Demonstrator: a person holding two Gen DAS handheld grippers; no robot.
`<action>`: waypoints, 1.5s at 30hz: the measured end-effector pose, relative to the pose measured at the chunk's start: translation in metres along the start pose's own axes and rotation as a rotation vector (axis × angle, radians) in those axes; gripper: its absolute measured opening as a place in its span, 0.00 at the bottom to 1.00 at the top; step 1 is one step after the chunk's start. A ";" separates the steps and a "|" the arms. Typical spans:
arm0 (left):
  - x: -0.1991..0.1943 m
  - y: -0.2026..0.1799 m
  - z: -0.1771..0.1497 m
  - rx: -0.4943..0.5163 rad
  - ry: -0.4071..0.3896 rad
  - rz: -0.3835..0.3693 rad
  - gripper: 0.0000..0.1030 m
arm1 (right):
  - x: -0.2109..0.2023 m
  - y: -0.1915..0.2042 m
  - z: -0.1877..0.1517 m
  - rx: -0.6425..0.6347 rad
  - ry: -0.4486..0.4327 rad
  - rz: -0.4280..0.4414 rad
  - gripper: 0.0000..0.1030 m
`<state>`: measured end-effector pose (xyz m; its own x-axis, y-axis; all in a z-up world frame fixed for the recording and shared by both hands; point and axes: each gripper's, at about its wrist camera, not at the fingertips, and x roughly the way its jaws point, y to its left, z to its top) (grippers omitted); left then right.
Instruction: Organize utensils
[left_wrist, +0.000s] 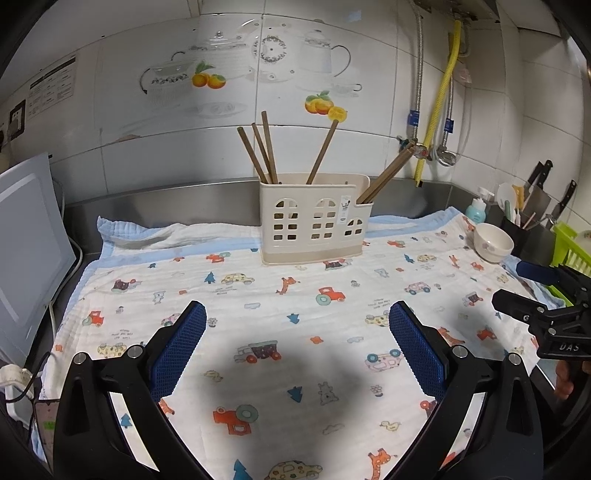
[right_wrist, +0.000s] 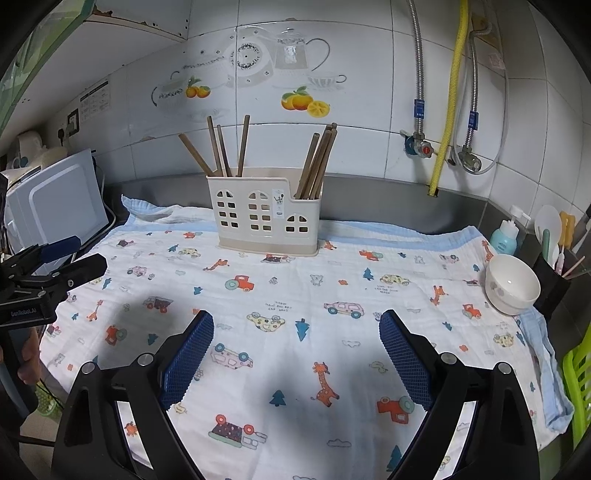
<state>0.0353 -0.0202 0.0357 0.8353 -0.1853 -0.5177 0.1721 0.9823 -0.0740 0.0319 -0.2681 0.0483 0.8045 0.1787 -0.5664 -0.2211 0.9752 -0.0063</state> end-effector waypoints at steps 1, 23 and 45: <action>0.000 0.001 0.000 -0.002 -0.001 0.000 0.95 | 0.000 0.000 0.000 0.000 0.000 0.000 0.86; 0.003 0.006 -0.005 -0.021 0.012 0.009 0.95 | 0.007 -0.001 -0.005 0.007 0.017 -0.001 0.86; 0.010 0.007 -0.012 -0.036 0.032 0.002 0.95 | 0.017 0.003 -0.006 0.003 0.035 0.006 0.86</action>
<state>0.0388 -0.0148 0.0192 0.8187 -0.1827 -0.5444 0.1509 0.9832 -0.1031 0.0414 -0.2629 0.0339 0.7831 0.1802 -0.5952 -0.2243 0.9745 0.0000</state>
